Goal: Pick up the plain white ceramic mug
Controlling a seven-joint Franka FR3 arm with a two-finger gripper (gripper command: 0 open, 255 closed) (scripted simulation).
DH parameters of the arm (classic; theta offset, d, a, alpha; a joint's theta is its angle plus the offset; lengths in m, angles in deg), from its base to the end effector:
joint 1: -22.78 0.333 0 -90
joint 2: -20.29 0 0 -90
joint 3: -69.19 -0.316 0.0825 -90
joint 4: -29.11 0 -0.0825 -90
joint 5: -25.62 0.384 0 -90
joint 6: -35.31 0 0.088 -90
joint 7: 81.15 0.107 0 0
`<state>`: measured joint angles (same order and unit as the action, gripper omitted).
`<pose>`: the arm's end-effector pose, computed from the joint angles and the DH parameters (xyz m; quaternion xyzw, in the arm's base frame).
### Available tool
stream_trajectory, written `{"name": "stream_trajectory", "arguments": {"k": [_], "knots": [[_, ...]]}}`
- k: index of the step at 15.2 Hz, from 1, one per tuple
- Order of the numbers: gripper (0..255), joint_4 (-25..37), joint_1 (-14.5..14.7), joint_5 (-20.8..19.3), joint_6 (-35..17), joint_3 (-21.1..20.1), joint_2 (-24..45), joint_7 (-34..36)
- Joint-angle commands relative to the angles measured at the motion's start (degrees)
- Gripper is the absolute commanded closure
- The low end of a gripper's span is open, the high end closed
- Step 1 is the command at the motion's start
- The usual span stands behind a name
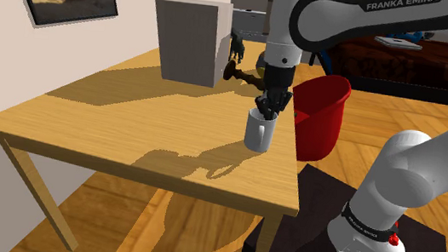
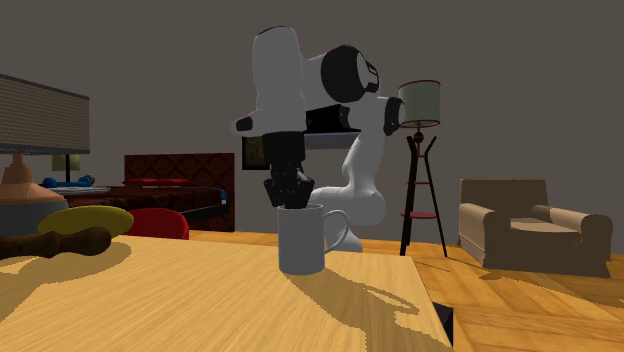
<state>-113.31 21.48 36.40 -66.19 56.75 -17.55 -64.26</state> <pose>0.3385 0.0901 0.4986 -0.9946 0.0961 0.0358 0.0178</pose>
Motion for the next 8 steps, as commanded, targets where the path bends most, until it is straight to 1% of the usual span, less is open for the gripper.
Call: {"name": "stream_trajectory", "arguments": {"k": [1,3,8], "knots": [[255,-0.01,0.0,0.0,0.0,0.0,0.0,0.0],[255,-0.01,-0.01,-0.03,0.08,0.06,-0.07,-0.05],[255,3.74,-0.17,-0.44,3.94,0.51,-0.19,0.2]]}}
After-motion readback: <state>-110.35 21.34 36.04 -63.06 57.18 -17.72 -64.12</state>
